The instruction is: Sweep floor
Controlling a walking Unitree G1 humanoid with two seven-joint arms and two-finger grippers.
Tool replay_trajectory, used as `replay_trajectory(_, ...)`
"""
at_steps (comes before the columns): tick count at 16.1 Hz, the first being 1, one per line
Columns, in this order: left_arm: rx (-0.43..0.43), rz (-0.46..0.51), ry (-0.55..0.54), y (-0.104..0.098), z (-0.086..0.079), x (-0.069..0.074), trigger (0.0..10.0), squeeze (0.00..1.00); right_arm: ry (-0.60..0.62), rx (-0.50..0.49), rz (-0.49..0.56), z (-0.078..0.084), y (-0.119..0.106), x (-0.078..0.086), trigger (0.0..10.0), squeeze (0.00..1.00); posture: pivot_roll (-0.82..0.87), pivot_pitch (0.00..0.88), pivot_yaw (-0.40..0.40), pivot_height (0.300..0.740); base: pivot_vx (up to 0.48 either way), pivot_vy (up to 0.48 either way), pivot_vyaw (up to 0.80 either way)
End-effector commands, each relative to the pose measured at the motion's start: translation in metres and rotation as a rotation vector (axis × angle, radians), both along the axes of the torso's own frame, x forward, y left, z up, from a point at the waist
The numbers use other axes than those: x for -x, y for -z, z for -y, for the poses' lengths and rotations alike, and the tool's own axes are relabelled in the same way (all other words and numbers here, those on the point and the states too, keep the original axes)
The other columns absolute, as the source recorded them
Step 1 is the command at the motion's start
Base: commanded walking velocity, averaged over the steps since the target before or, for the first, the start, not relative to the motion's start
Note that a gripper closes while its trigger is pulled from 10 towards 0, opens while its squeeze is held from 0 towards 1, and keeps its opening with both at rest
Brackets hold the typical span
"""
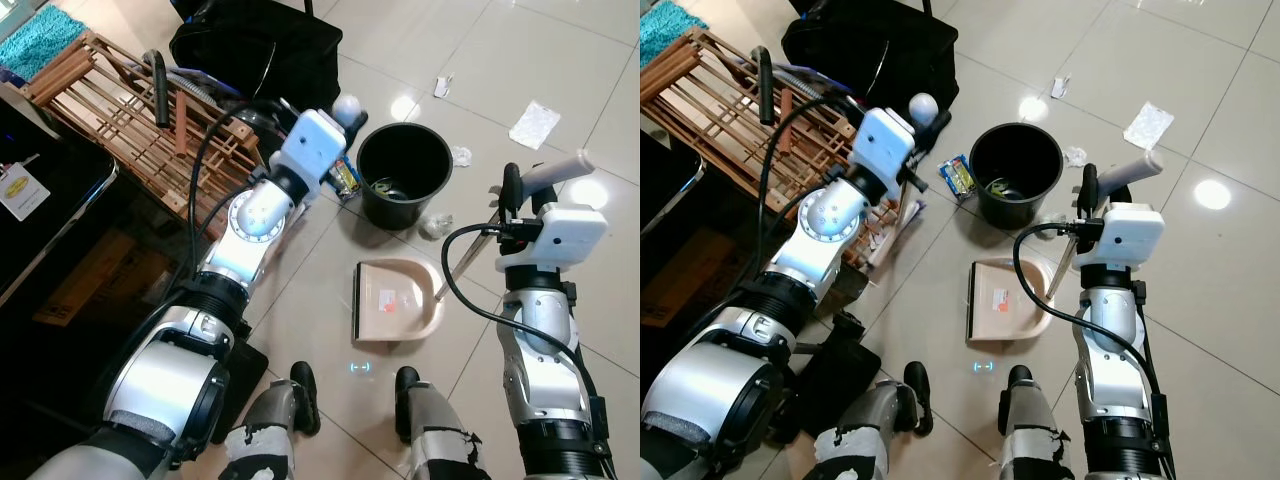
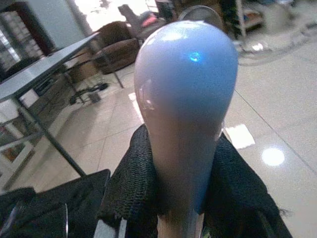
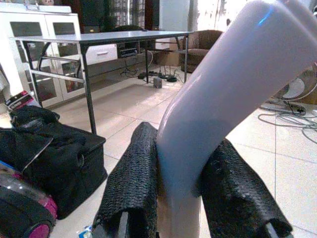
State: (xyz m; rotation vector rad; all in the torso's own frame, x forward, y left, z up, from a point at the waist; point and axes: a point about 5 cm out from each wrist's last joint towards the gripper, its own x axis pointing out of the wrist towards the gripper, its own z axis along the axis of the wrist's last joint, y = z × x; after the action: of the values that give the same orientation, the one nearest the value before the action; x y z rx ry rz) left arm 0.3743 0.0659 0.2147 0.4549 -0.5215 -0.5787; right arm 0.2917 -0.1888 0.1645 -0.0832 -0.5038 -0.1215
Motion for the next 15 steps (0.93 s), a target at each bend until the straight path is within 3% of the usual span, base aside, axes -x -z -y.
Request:
replay_trajectory(1,-0.071,0.054,0.033,0.002,0.004,0.004,10.0,0.00,-0.006,0.000,0.029,-0.003,0.000,0.004,10.0,0.00,-0.02,0.407,0.134,0.740,0.000,0.000,0.00)
replay_trajectory(5,-0.129,0.101,0.072,0.013,0.016,0.010,10.0,0.00,-0.011,-0.008,0.035,-0.007,0.001,0.007,10.0,0.00,-0.03,0.416,0.139,0.740,0.000,0.000,0.00)
replay_trajectory(12,-0.291,0.064,0.041,0.052,0.022,0.016,10.0,0.00,-0.028,-0.019,0.035,-0.018,0.003,0.009,10.0,0.00,-0.06,0.426,0.145,0.740,0.000,0.000,0.00)
replay_trajectory(15,-0.314,0.057,0.047,0.060,0.026,0.019,10.0,0.00,-0.037,-0.016,0.037,-0.021,0.002,0.011,10.0,0.00,-0.09,0.420,0.159,0.740,0.000,0.000,0.00)
